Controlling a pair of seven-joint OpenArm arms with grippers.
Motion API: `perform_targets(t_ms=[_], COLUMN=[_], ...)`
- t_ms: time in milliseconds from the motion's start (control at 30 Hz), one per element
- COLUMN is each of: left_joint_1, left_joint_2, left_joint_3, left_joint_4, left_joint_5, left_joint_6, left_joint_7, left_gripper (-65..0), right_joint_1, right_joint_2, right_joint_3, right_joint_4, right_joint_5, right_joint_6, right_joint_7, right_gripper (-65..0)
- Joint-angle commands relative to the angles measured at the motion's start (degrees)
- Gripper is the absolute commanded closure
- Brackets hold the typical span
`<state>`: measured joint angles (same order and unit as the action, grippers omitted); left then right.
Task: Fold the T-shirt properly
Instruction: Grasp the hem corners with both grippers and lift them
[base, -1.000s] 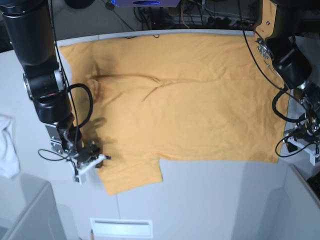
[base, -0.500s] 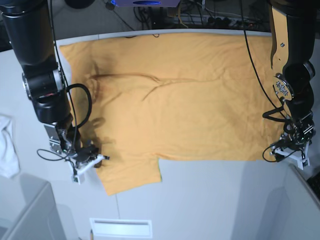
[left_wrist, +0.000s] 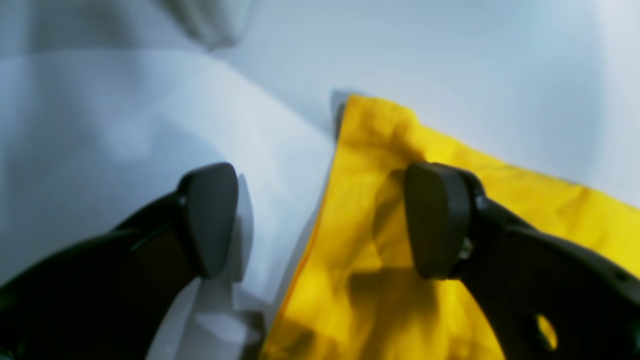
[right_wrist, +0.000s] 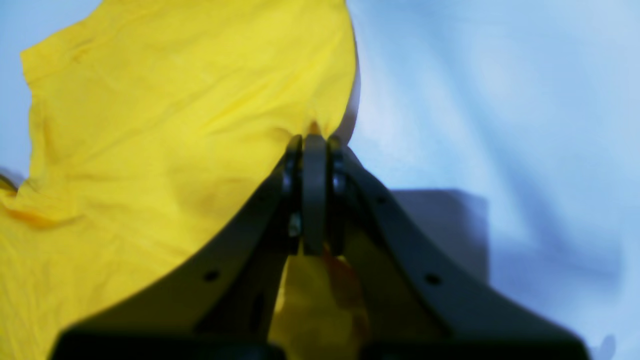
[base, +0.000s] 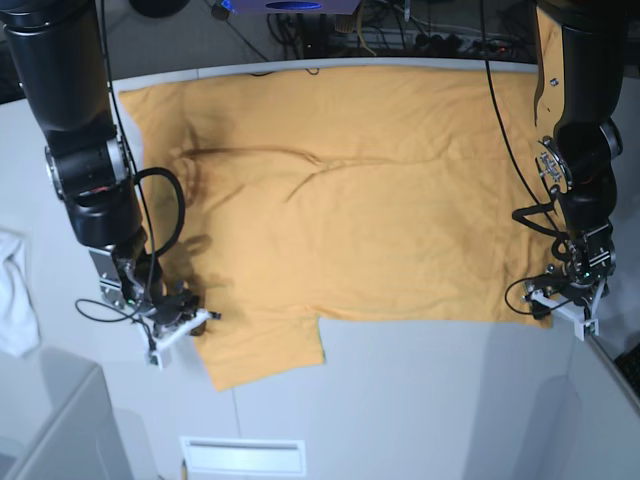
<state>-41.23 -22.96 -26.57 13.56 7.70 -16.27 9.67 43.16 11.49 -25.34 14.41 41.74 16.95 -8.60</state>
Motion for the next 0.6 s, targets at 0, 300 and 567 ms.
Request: perform_targets(t_ms=[0,300,567], left_joint_1=[-0.4,2.7,5.8], left_joint_2=[-0.7,1.4,1.1], left_joint_3=[0.4,3.1,2.9], left_joint_4=[0.5,1.0,11.2], left_joint_5=[0.0,0.5,0.0], left_joint_6=[-0.3,-0.3,-0.3], left_joint_7=[1.4,0.8,3.4], left_gripper=[-49.0,-0.3,0.0], right_joint_1=[1.5,0.6,0.6], right_joint_2=[0.4,0.5,0.6], right_joint_3=[0.2,0.2,0.2], right_joint_4=[0.4,0.4,0.8], right_joint_5=[-0.3,-0.3,-0.1], right_joint_6=[-0.3,-0.3,-0.3], right_joint_7=[-1.1,-0.8,-0.7], right_gripper=[0.0,0.0,0.0])
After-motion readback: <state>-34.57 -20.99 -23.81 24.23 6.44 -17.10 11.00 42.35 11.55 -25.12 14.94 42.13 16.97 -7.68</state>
